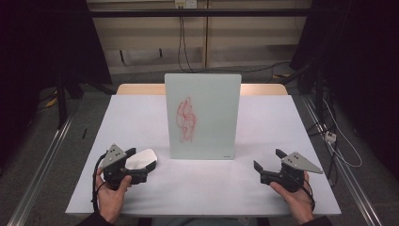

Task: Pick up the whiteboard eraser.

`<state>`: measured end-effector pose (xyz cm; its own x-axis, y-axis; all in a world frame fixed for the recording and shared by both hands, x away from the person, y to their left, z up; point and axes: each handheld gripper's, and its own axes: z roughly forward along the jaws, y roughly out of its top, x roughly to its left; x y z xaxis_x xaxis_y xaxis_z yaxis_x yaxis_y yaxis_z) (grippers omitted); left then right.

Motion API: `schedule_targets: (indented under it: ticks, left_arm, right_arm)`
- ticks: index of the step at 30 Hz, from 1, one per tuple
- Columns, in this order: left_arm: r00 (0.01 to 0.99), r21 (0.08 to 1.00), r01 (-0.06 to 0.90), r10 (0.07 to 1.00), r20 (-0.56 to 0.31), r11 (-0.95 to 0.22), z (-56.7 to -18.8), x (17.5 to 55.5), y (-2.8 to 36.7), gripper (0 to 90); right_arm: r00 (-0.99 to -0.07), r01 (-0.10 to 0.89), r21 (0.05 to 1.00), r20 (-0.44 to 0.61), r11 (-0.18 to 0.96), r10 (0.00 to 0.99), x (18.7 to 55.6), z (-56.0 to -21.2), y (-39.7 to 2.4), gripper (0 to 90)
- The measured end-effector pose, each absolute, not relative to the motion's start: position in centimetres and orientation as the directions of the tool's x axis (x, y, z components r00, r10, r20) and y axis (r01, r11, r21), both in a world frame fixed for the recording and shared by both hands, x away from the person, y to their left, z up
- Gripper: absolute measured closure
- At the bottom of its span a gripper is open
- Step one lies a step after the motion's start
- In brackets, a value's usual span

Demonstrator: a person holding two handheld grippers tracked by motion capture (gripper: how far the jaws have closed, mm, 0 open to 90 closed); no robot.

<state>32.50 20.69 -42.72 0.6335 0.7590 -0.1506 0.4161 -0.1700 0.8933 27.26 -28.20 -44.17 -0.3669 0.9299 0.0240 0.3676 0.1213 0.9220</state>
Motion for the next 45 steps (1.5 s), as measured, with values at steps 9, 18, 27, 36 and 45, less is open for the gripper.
schedule_targets:
  ticks: [9,18,27,36,45]
  left_arm:
    - [0.650,0.885,0.428,0.742,-0.162,-0.182,-42.8,32.9,20.7,7.0]
    - [0.666,0.869,0.450,0.726,-0.174,-0.204,-42.6,33.1,21.2,7.0]
    - [0.661,0.852,0.478,0.727,-0.187,-0.216,-42.1,33.4,21.8,7.9]
    - [0.650,0.846,0.482,0.740,-0.171,-0.228,-41.6,33.8,22.5,7.8]
    - [0.696,0.822,0.500,0.691,-0.195,-0.272,-41.2,34.1,22.5,7.5]
  right_arm:
    - [-0.364,0.372,0.921,0.032,0.114,0.931,27.3,-44.2,-28.3,8.1]
    - [-0.372,0.380,0.917,0.033,0.120,0.927,27.3,-44.1,-28.2,8.1]
    - [-0.377,0.381,0.917,0.035,0.120,0.926,27.3,-44.1,-28.2,8.1]
    - [-0.383,0.390,0.913,0.044,0.118,0.923,27.4,-44.1,-28.1,8.2]
    - [-0.381,0.404,0.908,0.054,0.114,0.923,27.5,-44.2,-28.2,7.6]
